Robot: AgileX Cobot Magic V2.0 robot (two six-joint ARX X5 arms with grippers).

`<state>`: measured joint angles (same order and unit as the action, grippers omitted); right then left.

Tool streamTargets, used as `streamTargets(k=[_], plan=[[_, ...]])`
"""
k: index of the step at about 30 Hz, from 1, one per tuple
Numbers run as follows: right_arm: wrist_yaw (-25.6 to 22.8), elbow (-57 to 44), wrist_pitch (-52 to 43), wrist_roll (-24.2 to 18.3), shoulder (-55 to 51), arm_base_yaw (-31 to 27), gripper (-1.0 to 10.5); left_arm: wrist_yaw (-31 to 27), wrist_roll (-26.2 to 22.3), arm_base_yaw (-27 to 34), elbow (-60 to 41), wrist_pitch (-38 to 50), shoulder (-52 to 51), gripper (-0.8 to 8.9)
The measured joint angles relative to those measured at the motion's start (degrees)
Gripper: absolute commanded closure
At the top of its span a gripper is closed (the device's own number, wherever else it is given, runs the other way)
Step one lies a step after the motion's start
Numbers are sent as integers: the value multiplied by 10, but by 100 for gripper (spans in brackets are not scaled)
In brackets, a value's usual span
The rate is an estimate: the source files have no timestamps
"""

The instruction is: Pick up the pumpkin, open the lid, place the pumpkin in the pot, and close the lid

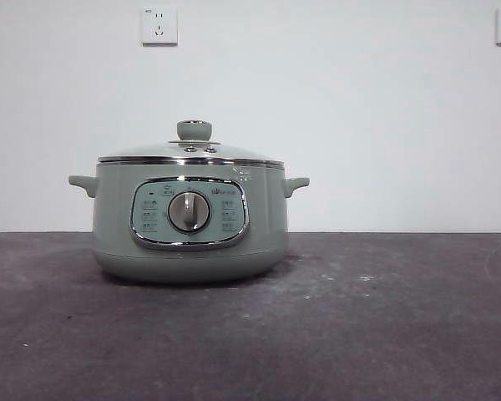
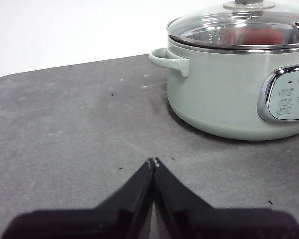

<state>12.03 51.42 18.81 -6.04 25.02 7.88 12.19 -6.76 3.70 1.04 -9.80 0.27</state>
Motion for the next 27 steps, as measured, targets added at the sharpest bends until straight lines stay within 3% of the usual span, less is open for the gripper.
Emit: streamTargets(k=[6,12,27], plan=[[0,-202,-118,0,-84,0,945,0,0,0,0,0,0,817],[0,-337,-160,0,-155,0,945,0,0,0,0,0,0,817],[-2,-476,-137,17,-247,0,945,0,0,0,0,0,0,817]])
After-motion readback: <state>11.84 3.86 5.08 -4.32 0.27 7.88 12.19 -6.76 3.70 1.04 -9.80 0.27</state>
